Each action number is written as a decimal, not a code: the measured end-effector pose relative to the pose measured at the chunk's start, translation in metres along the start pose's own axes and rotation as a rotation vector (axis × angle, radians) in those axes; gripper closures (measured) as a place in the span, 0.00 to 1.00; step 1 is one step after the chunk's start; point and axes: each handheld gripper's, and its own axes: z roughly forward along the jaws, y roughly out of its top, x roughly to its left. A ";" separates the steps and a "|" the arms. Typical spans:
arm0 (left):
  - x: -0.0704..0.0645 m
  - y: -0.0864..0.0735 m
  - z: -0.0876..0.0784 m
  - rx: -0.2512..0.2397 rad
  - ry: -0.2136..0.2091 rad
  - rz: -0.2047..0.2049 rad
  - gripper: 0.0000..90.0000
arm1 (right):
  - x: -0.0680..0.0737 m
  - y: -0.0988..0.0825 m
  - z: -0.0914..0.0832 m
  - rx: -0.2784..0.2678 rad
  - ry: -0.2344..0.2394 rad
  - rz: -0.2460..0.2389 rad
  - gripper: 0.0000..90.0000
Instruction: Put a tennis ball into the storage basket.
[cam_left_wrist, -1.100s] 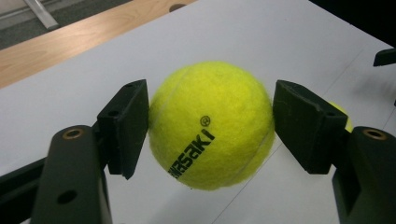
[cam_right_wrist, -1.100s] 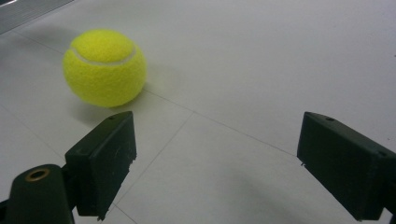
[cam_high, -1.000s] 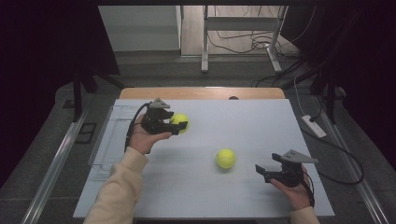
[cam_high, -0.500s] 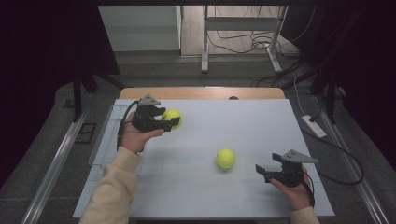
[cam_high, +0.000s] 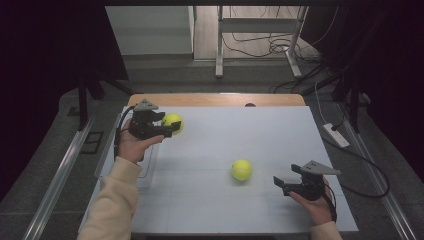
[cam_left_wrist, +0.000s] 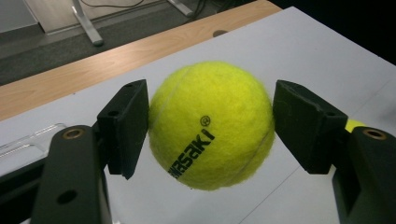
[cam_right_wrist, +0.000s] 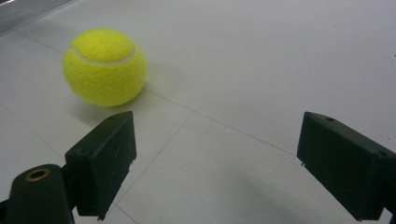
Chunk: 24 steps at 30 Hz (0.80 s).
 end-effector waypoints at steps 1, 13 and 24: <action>0.001 0.000 -0.001 0.000 0.006 -0.002 0.33 | 0.000 0.000 0.000 0.000 0.000 0.000 0.13; 0.017 -0.007 -0.009 -0.008 0.052 -0.031 0.33 | 0.000 0.000 0.000 0.004 -0.001 -0.003 0.13; 0.031 -0.011 -0.017 -0.010 0.099 -0.054 0.33 | 0.000 0.000 0.000 0.004 -0.002 -0.002 0.13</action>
